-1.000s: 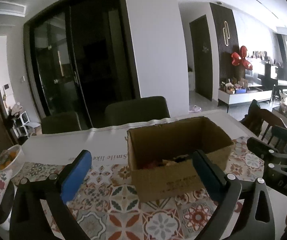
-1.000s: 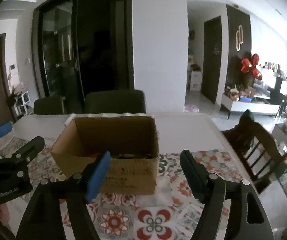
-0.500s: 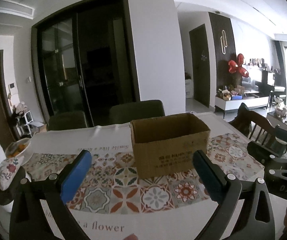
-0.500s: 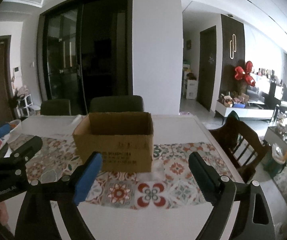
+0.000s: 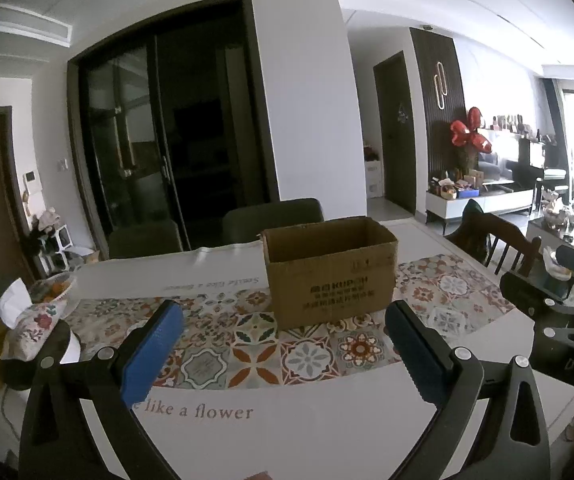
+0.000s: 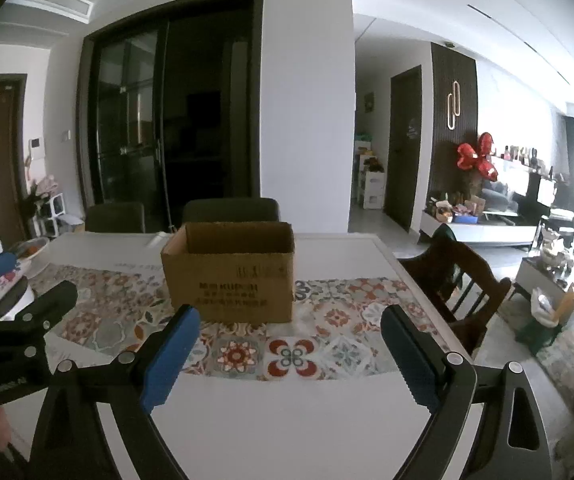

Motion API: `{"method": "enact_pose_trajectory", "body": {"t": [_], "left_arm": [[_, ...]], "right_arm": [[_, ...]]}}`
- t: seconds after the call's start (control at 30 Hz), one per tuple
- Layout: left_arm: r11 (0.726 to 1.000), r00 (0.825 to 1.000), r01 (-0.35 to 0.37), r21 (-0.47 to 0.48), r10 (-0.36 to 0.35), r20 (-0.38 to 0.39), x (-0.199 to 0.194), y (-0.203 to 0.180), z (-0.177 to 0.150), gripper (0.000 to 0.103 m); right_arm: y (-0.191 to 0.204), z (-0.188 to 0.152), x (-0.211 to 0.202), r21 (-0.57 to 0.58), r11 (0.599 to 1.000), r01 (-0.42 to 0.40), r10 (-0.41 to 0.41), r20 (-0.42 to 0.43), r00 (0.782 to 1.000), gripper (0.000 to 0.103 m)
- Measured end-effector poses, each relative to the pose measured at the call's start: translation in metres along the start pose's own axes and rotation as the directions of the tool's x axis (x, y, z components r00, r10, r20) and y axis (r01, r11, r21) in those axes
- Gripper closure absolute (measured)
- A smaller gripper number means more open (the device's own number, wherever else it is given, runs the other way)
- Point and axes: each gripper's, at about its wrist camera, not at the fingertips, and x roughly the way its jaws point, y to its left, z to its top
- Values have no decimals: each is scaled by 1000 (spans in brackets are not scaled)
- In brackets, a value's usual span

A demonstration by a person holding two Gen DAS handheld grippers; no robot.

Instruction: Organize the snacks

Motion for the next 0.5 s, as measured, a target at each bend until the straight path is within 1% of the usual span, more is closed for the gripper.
{"method": "enact_pose_trajectory", "body": {"t": [0.23,0.5], "left_arm": [[1000,1000,-4,-4,4,6,-16,2,-5,0],[1000,1000,-4,0,4,5,-21,2,-8,0]], "right_arm": [[3,-10,-15,1,1000,-19,19,-8,1000,10],[4,-15,-20,7,1000,-26,26,-11,1000,10]]}}
